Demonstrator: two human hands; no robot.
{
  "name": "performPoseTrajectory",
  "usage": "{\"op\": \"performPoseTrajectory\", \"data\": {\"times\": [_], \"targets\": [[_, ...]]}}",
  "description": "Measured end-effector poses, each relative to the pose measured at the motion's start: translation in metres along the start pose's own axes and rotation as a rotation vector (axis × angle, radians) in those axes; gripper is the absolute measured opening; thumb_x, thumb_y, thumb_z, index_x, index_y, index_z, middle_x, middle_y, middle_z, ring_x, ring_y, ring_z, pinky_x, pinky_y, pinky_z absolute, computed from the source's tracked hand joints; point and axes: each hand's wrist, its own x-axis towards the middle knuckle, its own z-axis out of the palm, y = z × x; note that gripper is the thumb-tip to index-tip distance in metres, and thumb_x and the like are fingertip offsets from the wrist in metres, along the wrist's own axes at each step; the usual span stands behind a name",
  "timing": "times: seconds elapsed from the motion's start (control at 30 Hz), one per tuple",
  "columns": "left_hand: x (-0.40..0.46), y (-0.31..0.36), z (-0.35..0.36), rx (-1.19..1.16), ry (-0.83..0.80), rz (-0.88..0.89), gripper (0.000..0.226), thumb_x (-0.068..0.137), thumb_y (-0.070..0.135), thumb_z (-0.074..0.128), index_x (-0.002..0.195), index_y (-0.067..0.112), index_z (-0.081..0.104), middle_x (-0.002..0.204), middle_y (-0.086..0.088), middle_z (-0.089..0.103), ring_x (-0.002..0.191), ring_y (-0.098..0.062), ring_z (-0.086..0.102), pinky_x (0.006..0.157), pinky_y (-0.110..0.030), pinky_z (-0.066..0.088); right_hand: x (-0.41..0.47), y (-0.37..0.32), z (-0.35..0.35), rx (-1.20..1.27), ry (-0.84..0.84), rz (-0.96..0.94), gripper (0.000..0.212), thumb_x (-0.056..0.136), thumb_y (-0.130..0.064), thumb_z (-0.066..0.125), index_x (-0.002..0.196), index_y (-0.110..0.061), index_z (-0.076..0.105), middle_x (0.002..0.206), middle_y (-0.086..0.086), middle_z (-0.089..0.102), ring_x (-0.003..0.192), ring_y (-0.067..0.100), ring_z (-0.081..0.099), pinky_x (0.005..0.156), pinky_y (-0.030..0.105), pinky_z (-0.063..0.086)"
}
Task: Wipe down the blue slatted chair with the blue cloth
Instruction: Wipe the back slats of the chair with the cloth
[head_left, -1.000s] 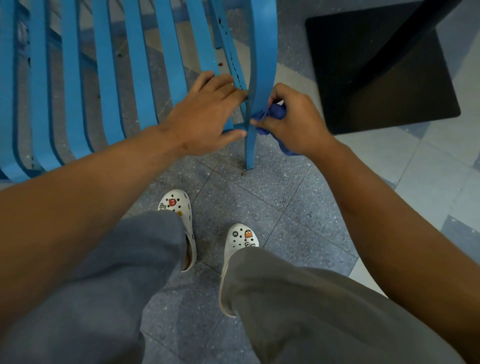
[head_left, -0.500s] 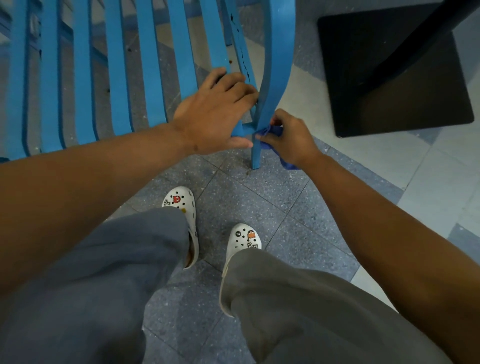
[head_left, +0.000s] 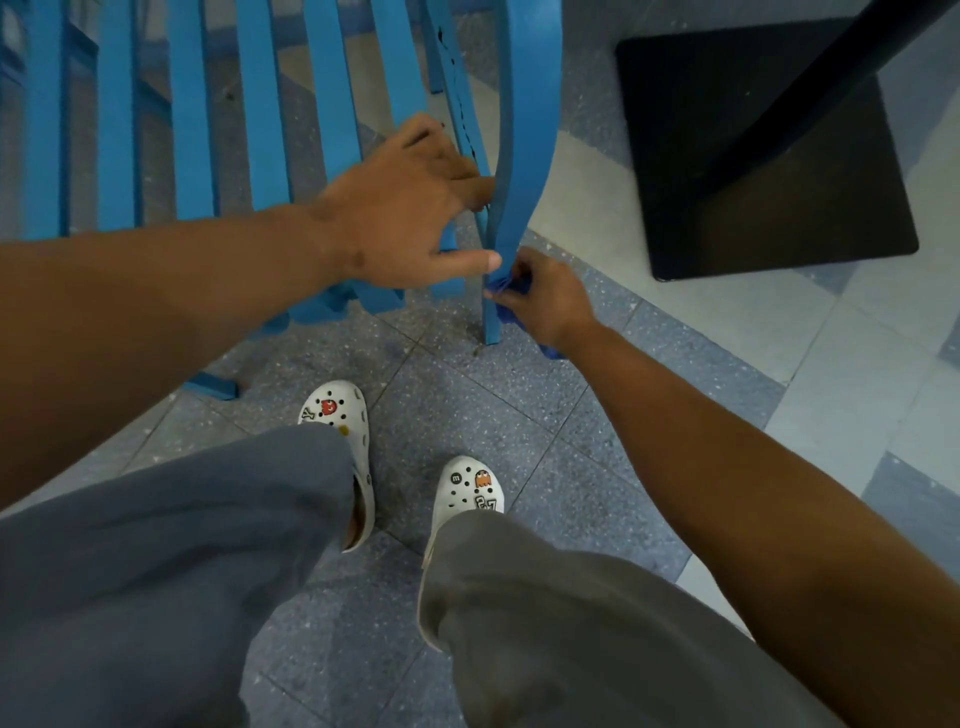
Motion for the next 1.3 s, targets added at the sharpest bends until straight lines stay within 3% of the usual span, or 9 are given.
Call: {"op": "performPoseTrajectory", "data": {"times": [0.1, 0.33, 0.43, 0.53, 0.67, 0.9, 1.1, 1.23, 1.3], "targets": [[0.000, -0.002, 0.003, -0.001, -0.020, 0.001, 0.086, 0.094, 0.078, 0.004, 0.139, 0.024, 0.054, 0.127, -0.001, 0.064, 0.115, -0.026, 0.049, 0.114, -0.043, 0.024, -0.001, 0.004, 0.006, 0.000, -0.006, 0.053, 0.032, 0.087, -0.045, 0.072, 0.088, -0.020, 0.053, 0.079, -0.001, 0.061, 0.072, 0.022, 0.059, 0.060, 0.032, 0.041], [-0.001, 0.001, -0.001, -0.012, -0.028, -0.013, 0.087, 0.095, 0.077, 0.007, 0.136, 0.021, 0.058, 0.124, -0.003, 0.066, 0.120, -0.027, 0.049, 0.117, -0.046, 0.021, -0.021, -0.001, -0.015, 0.224, 0.025, -0.082, 0.021, 0.090, -0.042, 0.070, 0.098, -0.023, 0.065, 0.091, -0.008, 0.068, 0.086, 0.009, 0.064, 0.076, 0.022, 0.049], [-0.002, 0.002, -0.003, -0.034, -0.028, -0.022, 0.086, 0.096, 0.077, 0.010, 0.134, 0.018, 0.060, 0.120, -0.007, 0.068, 0.119, -0.029, 0.050, 0.118, -0.049, 0.022, -0.022, -0.002, -0.022, 0.305, 0.068, -0.132, 0.019, 0.096, -0.033, 0.064, 0.088, -0.016, 0.065, 0.079, -0.010, 0.062, 0.074, 0.001, 0.057, 0.072, 0.020, 0.045], [-0.002, 0.003, -0.004, -0.023, -0.022, -0.018, 0.086, 0.096, 0.077, 0.010, 0.134, 0.017, 0.059, 0.118, -0.006, 0.068, 0.117, -0.029, 0.050, 0.117, -0.049, 0.022, -0.017, -0.003, -0.021, 0.351, 0.092, -0.140, 0.021, 0.091, -0.025, 0.073, 0.088, -0.007, 0.063, 0.080, -0.006, 0.063, 0.074, 0.002, 0.057, 0.072, 0.021, 0.048], [-0.002, 0.003, -0.003, -0.020, -0.020, -0.021, 0.083, 0.097, 0.075, 0.014, 0.133, 0.017, 0.060, 0.114, -0.006, 0.068, 0.116, -0.029, 0.050, 0.117, -0.049, 0.022, -0.006, -0.001, -0.012, 0.316, 0.082, -0.144, 0.026, 0.083, -0.018, 0.080, 0.085, -0.012, 0.055, 0.076, -0.010, 0.060, 0.069, -0.002, 0.055, 0.067, 0.016, 0.045], [-0.002, 0.005, -0.003, 0.012, -0.042, -0.034, 0.087, 0.091, 0.083, 0.019, 0.137, 0.021, 0.059, 0.121, -0.003, 0.068, 0.123, -0.027, 0.049, 0.119, -0.048, 0.019, 0.017, 0.018, 0.016, 0.118, 0.010, -0.006, 0.036, 0.076, -0.031, 0.082, 0.074, -0.018, 0.049, 0.065, -0.008, 0.050, 0.064, 0.015, 0.049, 0.062, 0.041, 0.045], [-0.001, 0.007, -0.003, 0.040, -0.045, -0.035, 0.082, 0.087, 0.080, 0.029, 0.131, 0.021, 0.064, 0.109, -0.003, 0.068, 0.116, -0.027, 0.049, 0.117, -0.047, 0.022, 0.013, 0.023, 0.029, 0.059, -0.007, 0.116, 0.033, 0.079, -0.037, 0.080, 0.076, -0.023, 0.050, 0.072, -0.005, 0.059, 0.071, 0.021, 0.060, 0.062, 0.036, 0.049], [-0.001, 0.007, -0.004, 0.028, -0.055, -0.038, 0.085, 0.086, 0.082, 0.026, 0.130, 0.021, 0.065, 0.110, -0.003, 0.068, 0.118, -0.027, 0.049, 0.118, -0.048, 0.022, -0.003, 0.011, 0.005, 0.208, 0.061, -0.002, 0.025, 0.085, -0.036, 0.078, 0.088, -0.017, 0.061, 0.084, -0.004, 0.067, 0.078, 0.010, 0.062, 0.066, 0.017, 0.047], [-0.002, 0.007, -0.007, 0.022, -0.060, -0.033, 0.092, 0.087, 0.086, 0.017, 0.129, 0.020, 0.065, 0.113, -0.003, 0.069, 0.120, -0.027, 0.049, 0.118, -0.049, 0.021, -0.011, 0.004, -0.010, 0.307, 0.099, -0.103, 0.021, 0.087, -0.033, 0.075, 0.089, -0.017, 0.061, 0.086, -0.006, 0.066, 0.082, 0.007, 0.062, 0.073, 0.017, 0.048]]}}
